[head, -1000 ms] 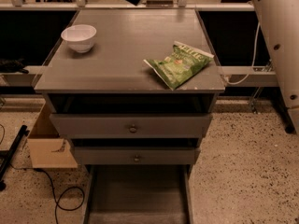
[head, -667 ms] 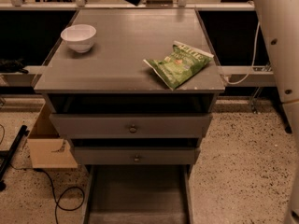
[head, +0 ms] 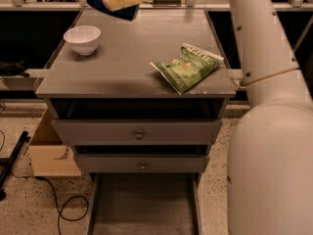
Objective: Pick pepsi can from bottom drawer and place on counter
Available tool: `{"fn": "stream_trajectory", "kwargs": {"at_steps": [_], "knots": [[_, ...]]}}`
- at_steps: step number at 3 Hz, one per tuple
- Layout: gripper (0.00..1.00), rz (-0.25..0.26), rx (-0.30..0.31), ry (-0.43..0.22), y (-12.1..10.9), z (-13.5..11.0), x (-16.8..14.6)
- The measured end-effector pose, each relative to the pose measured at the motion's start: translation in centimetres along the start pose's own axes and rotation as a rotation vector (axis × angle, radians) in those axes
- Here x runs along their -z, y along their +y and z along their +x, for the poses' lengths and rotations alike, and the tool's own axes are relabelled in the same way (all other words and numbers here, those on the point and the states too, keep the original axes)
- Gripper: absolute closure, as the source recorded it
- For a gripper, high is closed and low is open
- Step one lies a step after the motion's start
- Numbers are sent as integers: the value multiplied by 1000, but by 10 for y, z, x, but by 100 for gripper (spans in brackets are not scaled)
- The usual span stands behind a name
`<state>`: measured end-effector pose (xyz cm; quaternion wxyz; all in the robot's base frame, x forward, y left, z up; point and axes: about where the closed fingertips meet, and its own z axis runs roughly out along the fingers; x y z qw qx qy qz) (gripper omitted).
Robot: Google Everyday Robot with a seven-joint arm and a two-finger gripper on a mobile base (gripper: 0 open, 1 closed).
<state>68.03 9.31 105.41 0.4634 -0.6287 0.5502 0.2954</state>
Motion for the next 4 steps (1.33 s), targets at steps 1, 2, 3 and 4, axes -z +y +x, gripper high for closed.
{"fn": "stream_trajectory", "kwargs": {"at_steps": [1, 2, 3, 4], "knots": [[100, -100, -6, 55, 12, 10, -20], [100, -116, -7, 61, 13, 10, -26], [100, -93, -20, 38, 4, 8, -35], [100, -49, -92, -2, -3, 36, -55]]}}
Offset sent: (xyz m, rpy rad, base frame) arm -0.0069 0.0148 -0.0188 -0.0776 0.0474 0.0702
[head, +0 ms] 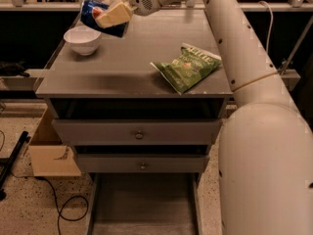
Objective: Pick pepsi can from bottom drawer and place on counter
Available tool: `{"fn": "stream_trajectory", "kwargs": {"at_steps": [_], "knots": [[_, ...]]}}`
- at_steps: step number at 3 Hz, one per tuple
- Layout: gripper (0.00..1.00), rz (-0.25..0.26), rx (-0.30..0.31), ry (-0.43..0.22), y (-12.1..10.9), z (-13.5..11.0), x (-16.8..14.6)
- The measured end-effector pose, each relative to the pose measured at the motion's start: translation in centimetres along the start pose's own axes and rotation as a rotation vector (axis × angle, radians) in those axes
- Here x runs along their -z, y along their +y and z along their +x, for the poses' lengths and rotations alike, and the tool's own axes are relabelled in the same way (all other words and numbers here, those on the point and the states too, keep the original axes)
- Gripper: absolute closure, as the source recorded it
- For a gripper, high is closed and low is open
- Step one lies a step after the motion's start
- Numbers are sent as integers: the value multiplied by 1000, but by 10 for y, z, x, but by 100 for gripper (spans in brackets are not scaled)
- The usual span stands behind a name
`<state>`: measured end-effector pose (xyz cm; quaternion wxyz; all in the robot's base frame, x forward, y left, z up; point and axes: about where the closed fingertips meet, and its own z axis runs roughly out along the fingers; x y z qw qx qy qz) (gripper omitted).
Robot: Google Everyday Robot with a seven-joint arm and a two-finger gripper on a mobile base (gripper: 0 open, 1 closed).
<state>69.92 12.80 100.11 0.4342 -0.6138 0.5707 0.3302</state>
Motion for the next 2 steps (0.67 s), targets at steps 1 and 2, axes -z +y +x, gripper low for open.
{"fn": "stream_trajectory", "kwargs": {"at_steps": [1, 2], "knots": [[100, -6, -3, 4, 2, 3, -4], [100, -47, 14, -31, 29, 10, -21]]}}
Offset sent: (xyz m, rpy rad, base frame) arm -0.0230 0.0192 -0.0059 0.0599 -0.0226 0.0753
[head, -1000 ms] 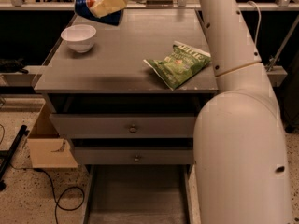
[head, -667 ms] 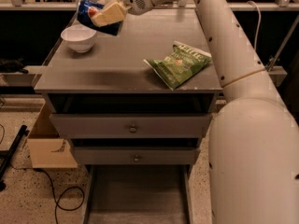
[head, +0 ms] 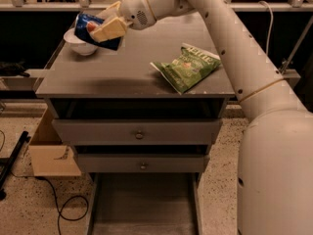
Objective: Pick pepsi can from bottom drawer and place on counter
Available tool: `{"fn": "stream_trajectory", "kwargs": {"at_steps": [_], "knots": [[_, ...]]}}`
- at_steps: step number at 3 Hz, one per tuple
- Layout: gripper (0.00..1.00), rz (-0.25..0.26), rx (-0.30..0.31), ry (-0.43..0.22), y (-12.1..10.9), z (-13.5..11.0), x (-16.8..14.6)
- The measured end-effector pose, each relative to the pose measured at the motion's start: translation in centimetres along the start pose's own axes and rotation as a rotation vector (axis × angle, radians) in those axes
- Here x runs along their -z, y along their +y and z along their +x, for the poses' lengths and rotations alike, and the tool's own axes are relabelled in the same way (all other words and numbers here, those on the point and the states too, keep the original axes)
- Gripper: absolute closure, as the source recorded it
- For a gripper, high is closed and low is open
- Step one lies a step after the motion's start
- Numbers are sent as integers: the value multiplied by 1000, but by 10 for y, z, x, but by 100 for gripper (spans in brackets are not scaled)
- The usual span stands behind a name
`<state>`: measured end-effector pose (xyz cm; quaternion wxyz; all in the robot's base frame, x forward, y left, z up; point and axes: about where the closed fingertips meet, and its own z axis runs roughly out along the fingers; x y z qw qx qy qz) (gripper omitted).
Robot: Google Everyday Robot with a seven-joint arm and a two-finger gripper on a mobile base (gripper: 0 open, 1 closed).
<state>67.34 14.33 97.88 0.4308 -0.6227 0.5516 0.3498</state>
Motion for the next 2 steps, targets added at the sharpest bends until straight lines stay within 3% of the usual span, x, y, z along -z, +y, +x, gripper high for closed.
{"fn": "stream_trajectory", "kwargs": {"at_steps": [1, 2], "knots": [[100, 0, 0, 0, 0, 0, 0], [100, -30, -8, 93, 1, 4, -2]]}}
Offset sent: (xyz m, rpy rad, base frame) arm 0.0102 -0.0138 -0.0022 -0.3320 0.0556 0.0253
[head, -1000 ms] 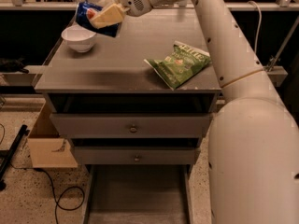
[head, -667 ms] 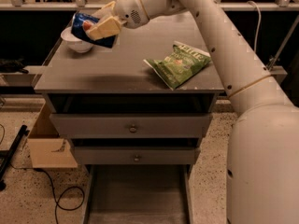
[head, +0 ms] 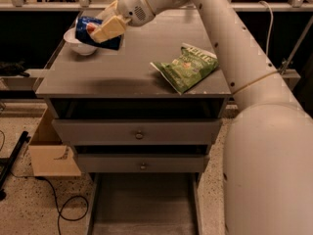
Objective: Pick pepsi can from bottom drawer and place on counter
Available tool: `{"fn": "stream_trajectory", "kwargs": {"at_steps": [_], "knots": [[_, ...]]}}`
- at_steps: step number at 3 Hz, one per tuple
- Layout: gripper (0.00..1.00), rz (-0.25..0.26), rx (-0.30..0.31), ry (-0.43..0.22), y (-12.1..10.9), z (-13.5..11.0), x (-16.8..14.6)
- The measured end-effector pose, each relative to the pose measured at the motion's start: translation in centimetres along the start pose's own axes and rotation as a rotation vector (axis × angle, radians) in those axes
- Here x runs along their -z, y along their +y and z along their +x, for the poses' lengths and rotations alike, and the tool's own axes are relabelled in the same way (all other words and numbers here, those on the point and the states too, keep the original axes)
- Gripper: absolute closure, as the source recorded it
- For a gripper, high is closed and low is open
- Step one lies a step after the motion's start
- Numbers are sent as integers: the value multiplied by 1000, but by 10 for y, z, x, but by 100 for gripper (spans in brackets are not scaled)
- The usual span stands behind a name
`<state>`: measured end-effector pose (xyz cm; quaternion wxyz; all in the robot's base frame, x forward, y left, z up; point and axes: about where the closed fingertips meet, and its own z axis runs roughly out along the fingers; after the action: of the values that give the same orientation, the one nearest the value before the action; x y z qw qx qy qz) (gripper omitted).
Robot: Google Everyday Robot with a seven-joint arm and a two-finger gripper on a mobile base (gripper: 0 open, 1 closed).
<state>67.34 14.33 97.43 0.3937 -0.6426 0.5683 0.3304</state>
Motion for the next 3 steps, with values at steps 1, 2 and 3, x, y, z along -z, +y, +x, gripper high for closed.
{"fn": "stream_trajectory", "kwargs": {"at_steps": [1, 2, 3], "knots": [[100, -48, -18, 156, 3, 12, 3], [100, -44, -6, 155, -1, 6, -4], [100, -55, -2, 166, -4, 5, -15]]}}
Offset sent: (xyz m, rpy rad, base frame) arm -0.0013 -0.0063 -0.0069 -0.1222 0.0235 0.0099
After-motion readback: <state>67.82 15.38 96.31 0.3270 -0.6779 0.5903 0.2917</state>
